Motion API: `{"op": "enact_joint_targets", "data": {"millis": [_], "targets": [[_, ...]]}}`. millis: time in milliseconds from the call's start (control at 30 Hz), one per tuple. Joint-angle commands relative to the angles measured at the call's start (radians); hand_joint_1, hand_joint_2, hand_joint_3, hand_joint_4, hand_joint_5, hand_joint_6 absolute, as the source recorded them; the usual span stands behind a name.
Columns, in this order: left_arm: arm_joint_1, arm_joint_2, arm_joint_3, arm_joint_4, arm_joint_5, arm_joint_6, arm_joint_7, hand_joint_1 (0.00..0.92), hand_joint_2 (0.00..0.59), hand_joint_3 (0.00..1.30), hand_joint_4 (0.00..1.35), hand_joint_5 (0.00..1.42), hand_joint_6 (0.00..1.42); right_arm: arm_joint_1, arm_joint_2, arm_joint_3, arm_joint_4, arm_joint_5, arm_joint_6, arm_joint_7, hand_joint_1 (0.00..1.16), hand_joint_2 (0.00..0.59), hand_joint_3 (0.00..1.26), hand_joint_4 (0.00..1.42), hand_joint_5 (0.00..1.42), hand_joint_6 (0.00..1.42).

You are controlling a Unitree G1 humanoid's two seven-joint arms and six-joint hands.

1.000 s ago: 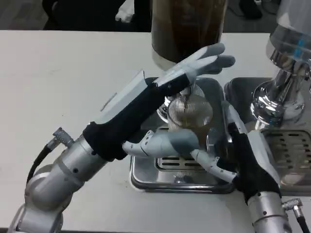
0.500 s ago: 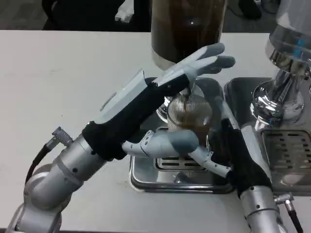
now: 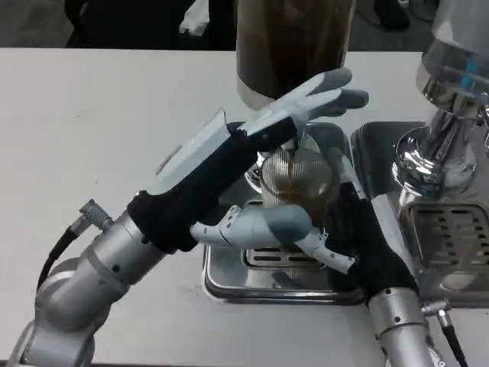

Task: Grasp the cup under the faucet to collect the drink, then remove the cup.

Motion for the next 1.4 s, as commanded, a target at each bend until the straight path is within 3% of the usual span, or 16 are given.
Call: {"op": "enact_joint_targets", "data": {"millis": [33,233,567,833,1200,1400], "targets": [[0.028,0.014,-0.008,-0.007,0.021,0.017,-0.012,0.0,0.122,0.17,0.0,0.15,0.09,-0.024,0.017,-0.01,0.043,0.024,-0.049,-0.005,0.64,0.218,0.0,0.0,0.0,0.0],[0.035,0.015,-0.004,-0.017,0.023,0.022,-0.009,0.0,0.122,0.17,0.0,0.16,0.09,-0.033,0.025,0.0,0.06,0.021,-0.078,0.002,0.65,0.212,0.0,0.0,0.0,0.0],[0.047,0.02,-0.003,-0.03,0.026,0.031,-0.005,0.0,0.122,0.17,0.0,0.16,0.09,-0.04,0.03,0.024,0.065,0.006,-0.05,0.008,0.68,0.205,0.0,0.0,0.0,0.0],[0.05,0.022,0.004,-0.035,0.029,0.034,0.003,0.0,0.122,0.17,0.0,0.16,0.09,-0.057,0.052,0.01,0.092,0.016,-0.035,-0.014,0.79,0.192,0.0,0.0,0.0,0.03],[0.055,0.022,0.016,-0.043,0.037,0.036,0.016,0.0,0.122,0.18,0.0,0.16,0.09,-0.084,0.069,0.014,0.142,0.028,-0.061,-0.008,0.81,0.181,0.0,0.0,0.0,0.11],[0.05,0.016,0.058,-0.081,0.023,0.045,0.046,0.0,0.122,0.18,0.0,0.17,0.09,-0.082,0.069,0.01,0.143,0.029,-0.066,-0.01,0.81,0.18,0.0,0.0,0.0,0.11]]}}
